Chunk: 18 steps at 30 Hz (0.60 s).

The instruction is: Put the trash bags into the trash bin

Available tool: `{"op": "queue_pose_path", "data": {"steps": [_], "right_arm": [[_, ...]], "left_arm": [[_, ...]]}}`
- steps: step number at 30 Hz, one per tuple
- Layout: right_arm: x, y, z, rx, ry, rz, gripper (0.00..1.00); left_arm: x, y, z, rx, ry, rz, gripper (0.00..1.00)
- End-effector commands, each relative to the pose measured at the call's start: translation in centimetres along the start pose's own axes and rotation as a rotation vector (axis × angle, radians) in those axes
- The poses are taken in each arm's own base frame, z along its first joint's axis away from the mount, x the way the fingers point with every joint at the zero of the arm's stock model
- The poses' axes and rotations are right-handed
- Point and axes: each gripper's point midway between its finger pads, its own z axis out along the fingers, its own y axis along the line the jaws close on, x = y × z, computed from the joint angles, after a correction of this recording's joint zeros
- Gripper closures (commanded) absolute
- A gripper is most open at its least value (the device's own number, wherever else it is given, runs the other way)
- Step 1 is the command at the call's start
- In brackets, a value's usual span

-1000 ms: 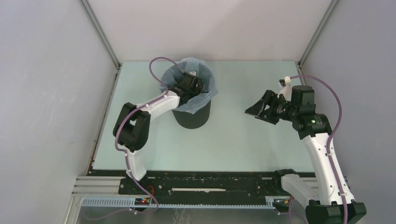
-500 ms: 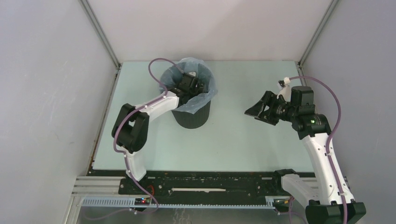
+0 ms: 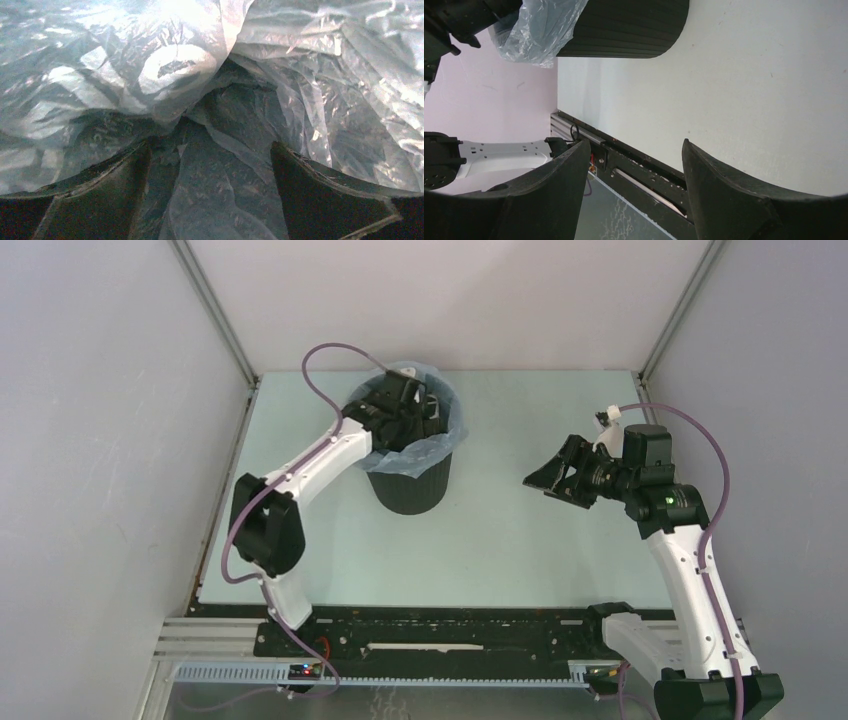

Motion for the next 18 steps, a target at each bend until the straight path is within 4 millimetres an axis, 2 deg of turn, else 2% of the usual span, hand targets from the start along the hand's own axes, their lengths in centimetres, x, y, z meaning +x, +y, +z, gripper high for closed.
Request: {"op": "queue_pose_path", "data": {"steps": [1, 6, 13, 16, 18], "right_arm": [[-0.3, 0.6, -0.4, -0.029, -0.024, -0.029, 0.24], [-0.3, 0.8, -0.5, -0.036, -0.026, -0.031, 0.24], [-1.2, 1.2, 0.4, -0.075, -0.036, -0.023, 0.23], [-1.9, 1.8, 1.3, -0.12, -0.025, 0.01, 0.23], [-2.6, 2.5, 1.9, -0.159, -0.02, 0.038, 0.23]], "left_arm": [[-2.9, -1.6, -5.0, 0.069, -0.064, 0.018, 0.06], [-6.1, -2.8, -9.4, 0.142, -0.137, 0.029, 0.03], [-10.2, -5.3, -16.8, 0.384, -0.242, 0.024, 0.01], [-11.6, -4.9, -19.9, 0.42, -0.297, 0.014, 0.0], [-12.8, -3.7, -21.7, 0.435, -0.342, -0.021, 0.0]]}}
